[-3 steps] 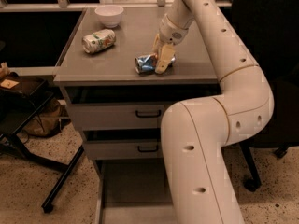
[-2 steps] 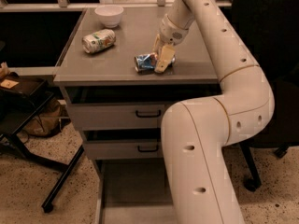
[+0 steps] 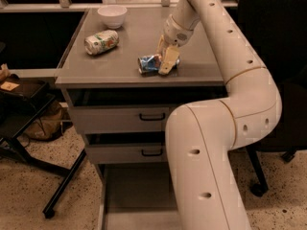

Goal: Place redbull can into bottom drawer

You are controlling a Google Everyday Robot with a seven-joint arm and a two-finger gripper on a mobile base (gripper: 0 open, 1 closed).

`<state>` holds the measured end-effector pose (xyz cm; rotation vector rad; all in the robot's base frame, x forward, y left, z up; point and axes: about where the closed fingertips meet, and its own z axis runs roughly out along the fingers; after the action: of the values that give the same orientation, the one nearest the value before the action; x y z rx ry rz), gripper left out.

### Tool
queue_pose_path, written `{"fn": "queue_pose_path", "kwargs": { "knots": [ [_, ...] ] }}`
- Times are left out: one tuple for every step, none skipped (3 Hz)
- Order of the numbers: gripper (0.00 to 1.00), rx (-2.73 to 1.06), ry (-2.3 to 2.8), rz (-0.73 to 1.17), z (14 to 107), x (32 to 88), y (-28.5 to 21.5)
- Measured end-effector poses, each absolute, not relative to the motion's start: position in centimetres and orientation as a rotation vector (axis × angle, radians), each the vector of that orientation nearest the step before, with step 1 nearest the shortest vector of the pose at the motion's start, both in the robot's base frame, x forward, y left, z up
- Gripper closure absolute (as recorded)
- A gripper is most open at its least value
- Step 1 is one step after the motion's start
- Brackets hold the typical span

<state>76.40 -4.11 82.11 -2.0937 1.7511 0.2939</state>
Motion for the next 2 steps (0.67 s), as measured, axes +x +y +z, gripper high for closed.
{"fn": "queue_pose_path", "kwargs": {
  "knots": [
    [1.0,-2.094,1.751,0.294,82.11,76.4,-4.11],
    [1.0,-2.094,1.751,0.294,82.11,76.4,-4.1]
  ]
}}
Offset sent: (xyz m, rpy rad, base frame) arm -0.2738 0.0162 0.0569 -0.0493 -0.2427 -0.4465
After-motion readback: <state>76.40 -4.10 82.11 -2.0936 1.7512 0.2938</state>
